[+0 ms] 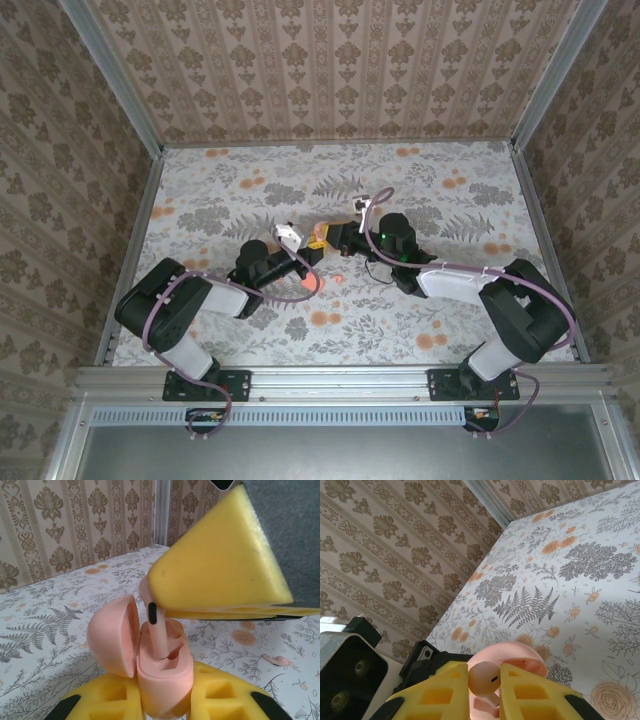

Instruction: Insert the wireless bluetooth earbuds into the charging case

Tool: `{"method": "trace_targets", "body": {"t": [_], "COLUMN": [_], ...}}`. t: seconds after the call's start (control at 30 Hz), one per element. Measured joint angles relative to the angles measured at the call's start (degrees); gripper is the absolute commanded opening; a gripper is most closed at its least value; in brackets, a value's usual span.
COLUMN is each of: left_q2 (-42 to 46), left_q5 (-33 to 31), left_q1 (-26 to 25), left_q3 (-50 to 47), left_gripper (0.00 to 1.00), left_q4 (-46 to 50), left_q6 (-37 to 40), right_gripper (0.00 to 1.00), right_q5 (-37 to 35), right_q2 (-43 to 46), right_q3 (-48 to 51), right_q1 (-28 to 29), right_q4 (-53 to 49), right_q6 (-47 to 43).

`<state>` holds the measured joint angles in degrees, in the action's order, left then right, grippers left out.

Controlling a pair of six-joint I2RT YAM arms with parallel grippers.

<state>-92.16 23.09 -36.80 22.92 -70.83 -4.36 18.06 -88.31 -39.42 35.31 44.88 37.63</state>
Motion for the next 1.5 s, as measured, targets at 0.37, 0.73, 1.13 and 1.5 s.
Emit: {"method": "trace_targets", "body": {"t": [0.37, 0.73, 1.13, 1.5], "left_q2": [0.02, 1.16, 1.42, 1.9], "left_q5": [-0.24, -0.22, -0.26, -0.42], "left_q1": [0.0, 0.0, 0.0, 0.0], "left_q3": [0.0, 0.0, 0.02, 0.02], "left_gripper": [0.1, 0.1, 0.1, 0.09], "left_q4": [0.0, -0.02, 0.28, 1.09], "left_q6": [0.0, 0.0, 0.0, -0.02], "right_gripper": [0.17, 0.17, 0.23, 0.28], "right_q5": [-0.66, -0.7, -0.68, -0.7], "right_q2": [1.81, 1.79, 1.68, 1.68], "right_q3": [0.66, 0.66, 0.66, 0.57], "right_q1": [0.0, 0.04, 0.31, 0.48], "right_q4": [-0.44, -0.72, -1.49, -1.79], "right_q6": [-1.49, -1.64, -2.12, -2.95]}}
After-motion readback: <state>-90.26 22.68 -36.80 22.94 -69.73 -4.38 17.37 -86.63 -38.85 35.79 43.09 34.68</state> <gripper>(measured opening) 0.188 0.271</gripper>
